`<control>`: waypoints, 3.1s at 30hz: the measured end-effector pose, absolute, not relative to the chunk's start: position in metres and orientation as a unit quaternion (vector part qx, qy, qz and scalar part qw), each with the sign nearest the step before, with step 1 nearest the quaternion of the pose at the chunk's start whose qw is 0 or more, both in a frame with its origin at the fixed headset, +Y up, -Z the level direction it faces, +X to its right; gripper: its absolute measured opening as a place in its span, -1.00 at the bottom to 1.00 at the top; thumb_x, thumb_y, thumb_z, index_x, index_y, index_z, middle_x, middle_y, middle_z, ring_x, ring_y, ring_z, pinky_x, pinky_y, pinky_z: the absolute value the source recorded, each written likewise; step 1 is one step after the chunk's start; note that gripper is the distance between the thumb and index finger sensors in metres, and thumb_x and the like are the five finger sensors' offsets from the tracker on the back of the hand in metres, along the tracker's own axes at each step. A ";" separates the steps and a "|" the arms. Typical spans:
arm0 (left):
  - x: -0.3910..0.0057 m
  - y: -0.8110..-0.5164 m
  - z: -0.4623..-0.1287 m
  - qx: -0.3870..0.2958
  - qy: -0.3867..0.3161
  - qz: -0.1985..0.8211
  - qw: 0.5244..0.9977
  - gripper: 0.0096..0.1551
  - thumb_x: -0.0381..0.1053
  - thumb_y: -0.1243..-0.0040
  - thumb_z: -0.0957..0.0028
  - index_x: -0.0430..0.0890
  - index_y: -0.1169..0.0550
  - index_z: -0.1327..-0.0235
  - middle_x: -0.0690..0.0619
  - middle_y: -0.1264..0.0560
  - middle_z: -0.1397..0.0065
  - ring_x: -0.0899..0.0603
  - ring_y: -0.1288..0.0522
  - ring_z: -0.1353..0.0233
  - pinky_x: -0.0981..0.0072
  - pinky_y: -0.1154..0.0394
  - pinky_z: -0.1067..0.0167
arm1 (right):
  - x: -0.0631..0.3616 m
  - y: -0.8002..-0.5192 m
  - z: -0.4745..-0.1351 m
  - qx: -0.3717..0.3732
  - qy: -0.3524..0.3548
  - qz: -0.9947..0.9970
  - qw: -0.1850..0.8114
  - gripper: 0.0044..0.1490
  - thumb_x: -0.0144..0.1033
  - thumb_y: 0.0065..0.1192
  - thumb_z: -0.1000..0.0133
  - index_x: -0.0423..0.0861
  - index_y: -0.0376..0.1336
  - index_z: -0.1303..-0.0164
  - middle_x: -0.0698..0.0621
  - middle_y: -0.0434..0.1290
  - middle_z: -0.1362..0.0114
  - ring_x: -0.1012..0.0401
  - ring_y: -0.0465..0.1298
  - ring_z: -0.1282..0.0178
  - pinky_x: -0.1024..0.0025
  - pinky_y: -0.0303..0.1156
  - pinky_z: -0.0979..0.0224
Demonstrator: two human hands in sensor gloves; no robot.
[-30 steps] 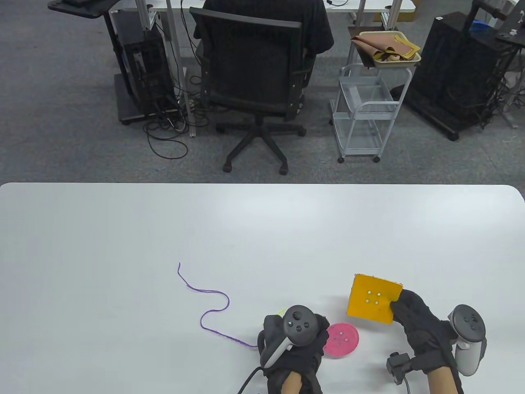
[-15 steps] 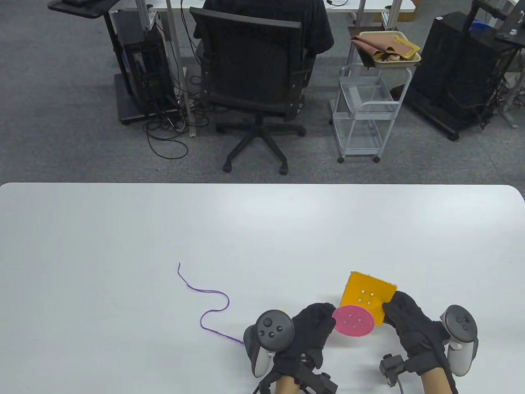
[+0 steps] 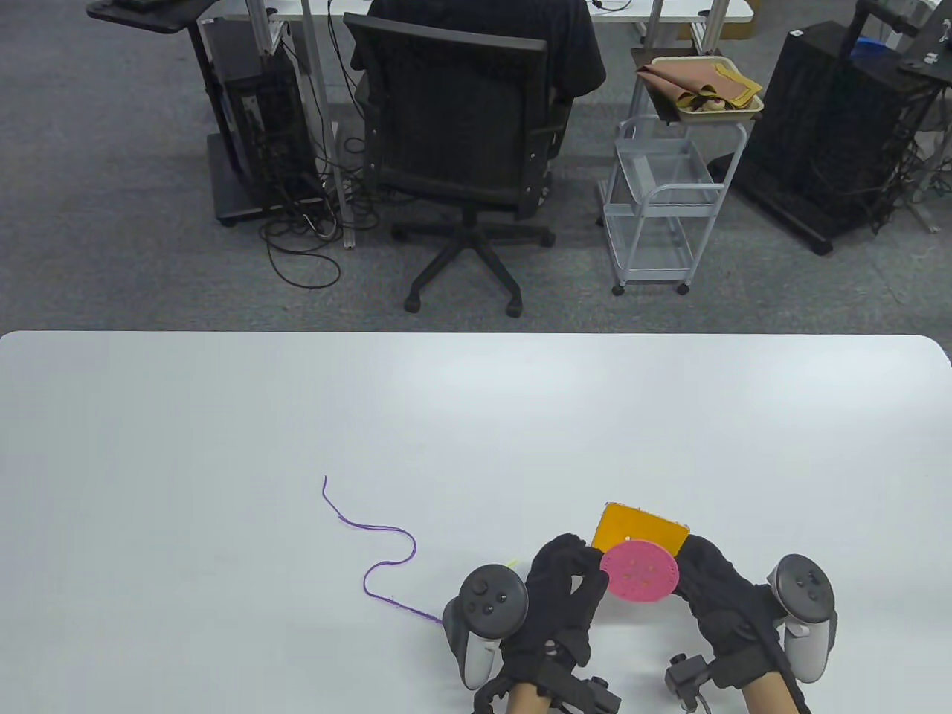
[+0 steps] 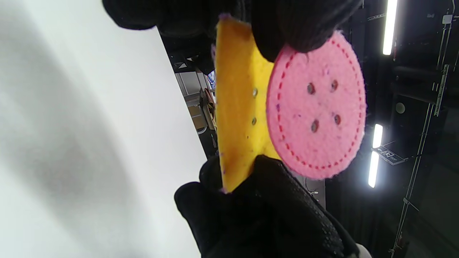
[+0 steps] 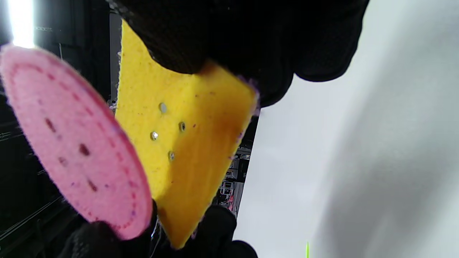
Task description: Sew button in X pattern
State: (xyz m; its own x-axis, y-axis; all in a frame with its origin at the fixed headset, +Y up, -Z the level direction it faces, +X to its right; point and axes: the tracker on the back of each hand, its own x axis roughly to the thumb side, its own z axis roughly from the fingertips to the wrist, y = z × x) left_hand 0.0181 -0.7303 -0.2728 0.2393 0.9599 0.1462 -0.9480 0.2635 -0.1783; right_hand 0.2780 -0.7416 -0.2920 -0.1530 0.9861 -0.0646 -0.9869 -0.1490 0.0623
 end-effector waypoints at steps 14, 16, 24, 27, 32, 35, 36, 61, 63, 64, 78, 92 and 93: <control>0.014 -0.731 -0.272 0.003 -0.104 0.629 0.770 -0.64 0.04 -0.12 -0.14 0.01 -0.44 -0.16 -0.06 -0.38 -0.50 -0.22 -0.47 -0.44 -0.14 -0.47 -0.28 | 0.273 -0.741 -0.291 0.025 0.068 0.736 0.673 -0.53 -0.28 0.14 -0.16 0.01 0.22 -0.30 -0.03 0.51 -0.29 0.11 0.52 -0.24 -0.01 0.37 -0.51; 0.013 -0.732 -0.272 -0.002 -0.103 0.644 0.758 -0.64 0.05 -0.12 -0.14 0.01 -0.44 -0.15 -0.06 -0.36 -0.49 -0.21 -0.46 -0.44 -0.13 -0.47 -0.28 | 0.271 -0.741 -0.291 0.031 0.075 0.730 0.679 -0.53 -0.28 0.14 -0.17 0.01 0.22 -0.30 -0.04 0.51 -0.29 0.11 0.51 -0.24 -0.02 0.37 -0.51; 0.008 -0.728 -0.272 0.022 -0.106 0.635 0.765 -0.68 0.02 -0.18 -0.11 0.00 -0.48 -0.07 -0.07 -0.38 -0.43 -0.11 -0.61 -0.29 0.03 -0.61 -0.18 | 0.266 -0.742 -0.291 0.050 0.088 0.726 0.680 -0.53 -0.29 0.14 -0.17 0.02 0.21 -0.30 -0.04 0.50 -0.30 0.10 0.51 -0.26 -0.03 0.36 -0.51; 0.007 -0.724 -0.270 0.046 -0.107 0.611 0.783 -0.69 0.00 -0.19 -0.09 -0.01 -0.48 -0.05 -0.08 -0.39 -0.41 -0.07 -0.64 -0.24 0.08 -0.64 -0.16 | 0.265 -0.742 -0.291 0.061 0.109 0.715 0.688 -0.53 -0.28 0.12 -0.18 0.02 0.20 -0.32 -0.05 0.48 -0.33 0.08 0.48 -0.28 -0.05 0.33 -0.54; 0.006 -0.720 -0.269 0.067 -0.112 0.587 0.799 -0.69 0.01 -0.19 -0.08 -0.04 -0.49 -0.03 -0.09 -0.41 -0.40 -0.07 -0.66 -0.22 0.06 -0.65 -0.14 | 0.263 -0.743 -0.291 0.064 0.118 0.704 0.697 -0.53 -0.27 0.10 -0.19 0.01 0.20 -0.33 -0.06 0.47 -0.34 0.07 0.47 -0.29 -0.06 0.31 -0.55; 0.005 -0.721 -0.269 0.074 -0.111 0.582 0.802 -0.68 0.01 -0.18 -0.08 -0.05 -0.49 -0.03 -0.11 -0.42 -0.39 -0.07 -0.66 -0.21 0.06 -0.66 -0.13 | 0.263 -0.742 -0.291 0.069 0.125 0.697 0.703 -0.52 -0.26 0.09 -0.20 0.01 0.20 -0.34 -0.08 0.47 -0.35 0.06 0.47 -0.30 -0.07 0.30 -0.55; 0.005 -0.721 -0.270 0.078 -0.110 0.578 0.805 -0.68 0.00 -0.18 -0.08 -0.05 -0.49 -0.03 -0.10 -0.42 -0.39 -0.07 -0.67 -0.21 0.06 -0.66 -0.13 | 0.262 -0.742 -0.291 0.071 0.128 0.694 0.705 -0.53 -0.26 0.09 -0.20 0.01 0.20 -0.34 -0.08 0.47 -0.35 0.05 0.47 -0.31 -0.08 0.30 -0.55; 0.007 -0.720 -0.269 0.104 -0.119 0.534 0.830 -0.69 -0.03 -0.21 -0.05 -0.04 -0.50 -0.01 -0.11 -0.45 -0.37 -0.03 -0.70 -0.17 0.09 -0.69 -0.11 | 0.255 -0.738 -0.289 0.098 0.138 0.716 0.677 -0.30 0.00 0.15 -0.15 -0.03 0.13 -0.47 -0.10 0.41 -0.37 0.03 0.40 -0.34 -0.13 0.20 -0.60; 0.007 -0.720 -0.269 0.104 -0.119 0.534 0.831 -0.69 -0.03 -0.20 -0.05 -0.04 -0.50 -0.01 -0.10 -0.45 -0.37 -0.03 -0.70 -0.17 0.09 -0.69 -0.11 | 0.255 -0.738 -0.289 0.097 0.138 0.717 0.677 -0.34 -0.04 0.16 -0.16 -0.02 0.15 -0.44 -0.09 0.41 -0.36 0.04 0.40 -0.33 -0.13 0.21 -0.60; 0.007 -0.720 -0.269 0.104 -0.120 0.533 0.831 -0.69 -0.03 -0.21 -0.05 -0.04 -0.50 -0.01 -0.11 -0.45 -0.37 -0.03 -0.70 -0.17 0.09 -0.69 -0.11 | 0.255 -0.739 -0.289 0.097 0.137 0.717 0.676 -0.37 -0.06 0.16 -0.16 -0.01 0.16 -0.43 -0.08 0.42 -0.35 0.04 0.41 -0.33 -0.12 0.20 -0.61; 0.009 -0.720 -0.268 0.092 -0.126 0.539 0.828 -0.49 0.04 -0.18 -0.09 0.02 -0.41 -0.31 -0.16 -0.40 -0.47 -0.18 -0.62 -0.27 -0.11 -0.57 -0.18 | 0.260 -0.738 -0.290 0.096 0.107 0.725 0.674 -0.51 -0.15 0.14 -0.18 0.04 0.23 -0.32 -0.04 0.45 -0.29 0.08 0.43 -0.28 -0.09 0.24 -0.59; -0.001 -0.716 -0.269 0.069 -0.117 0.538 0.832 -0.23 0.08 -0.25 -0.06 -0.07 -0.29 -0.53 -0.09 -0.51 -0.40 -0.23 -0.61 -0.28 -0.16 -0.54 -0.17 | 0.258 -0.733 -0.288 0.125 0.094 0.769 0.620 -0.52 -0.16 0.17 -0.17 0.04 0.26 -0.30 -0.05 0.46 -0.28 0.07 0.43 -0.28 -0.10 0.22 -0.61; 0.000 -0.716 -0.269 0.066 -0.117 0.533 0.835 -0.27 0.07 -0.27 -0.05 -0.10 -0.35 -0.48 -0.07 -0.54 -0.36 -0.22 -0.62 -0.25 -0.16 -0.54 -0.16 | 0.258 -0.733 -0.288 0.126 0.093 0.774 0.614 -0.52 -0.16 0.17 -0.17 0.04 0.26 -0.30 -0.05 0.46 -0.28 0.07 0.43 -0.28 -0.10 0.22 -0.60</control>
